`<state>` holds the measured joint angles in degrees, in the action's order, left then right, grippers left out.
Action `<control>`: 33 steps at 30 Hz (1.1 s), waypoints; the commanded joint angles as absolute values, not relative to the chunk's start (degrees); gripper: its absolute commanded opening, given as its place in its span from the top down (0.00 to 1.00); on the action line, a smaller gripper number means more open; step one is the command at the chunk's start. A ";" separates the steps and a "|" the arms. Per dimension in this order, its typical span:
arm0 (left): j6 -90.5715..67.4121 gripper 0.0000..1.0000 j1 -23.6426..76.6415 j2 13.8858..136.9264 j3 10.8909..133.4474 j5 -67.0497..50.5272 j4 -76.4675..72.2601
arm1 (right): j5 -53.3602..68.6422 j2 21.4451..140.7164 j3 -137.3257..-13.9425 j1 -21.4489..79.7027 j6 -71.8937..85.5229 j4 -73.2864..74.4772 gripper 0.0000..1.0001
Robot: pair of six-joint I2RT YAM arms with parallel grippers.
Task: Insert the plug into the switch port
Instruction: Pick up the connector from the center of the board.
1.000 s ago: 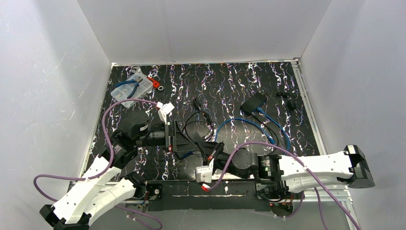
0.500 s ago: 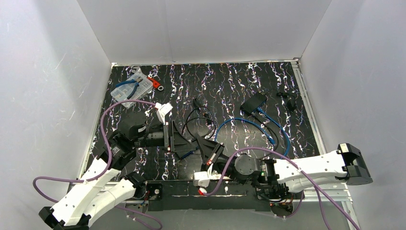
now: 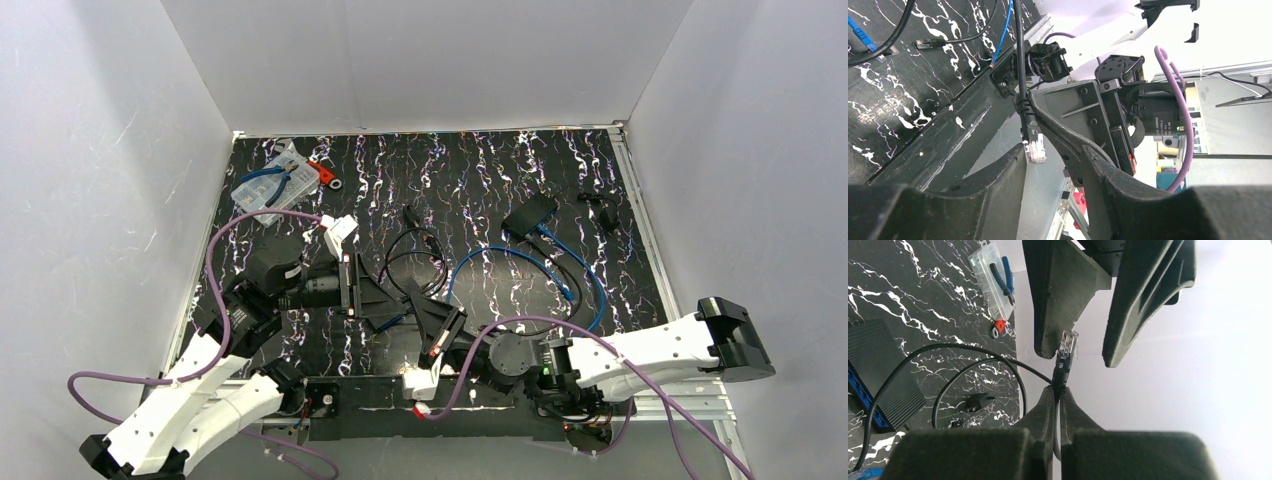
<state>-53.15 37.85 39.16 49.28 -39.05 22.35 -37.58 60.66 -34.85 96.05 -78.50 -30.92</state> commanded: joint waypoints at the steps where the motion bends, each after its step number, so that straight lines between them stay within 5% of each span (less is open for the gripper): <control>1: -53.00 0.59 37.97 38.48 50.77 -38.63 22.11 | -39.02 60.03 -34.86 97.03 -79.18 -35.51 0.99; 14: -53.13 0.99 38.01 39.24 49.95 -39.17 20.77 | -39.43 60.00 -34.29 97.45 -78.77 -36.24 0.97; 22: -51.73 1.00 37.99 39.47 49.74 -39.09 20.78 | -36.44 53.94 -34.38 97.22 -68.50 -29.95 0.56; 33: -43.00 1.00 38.01 39.09 49.94 -39.37 24.97 | -23.27 45.21 -44.38 93.36 -43.96 -0.47 0.46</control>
<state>-48.93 37.85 39.64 49.25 -38.20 22.85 -31.11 47.29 -38.59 95.77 -56.45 -10.57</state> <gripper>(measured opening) 0.129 0.538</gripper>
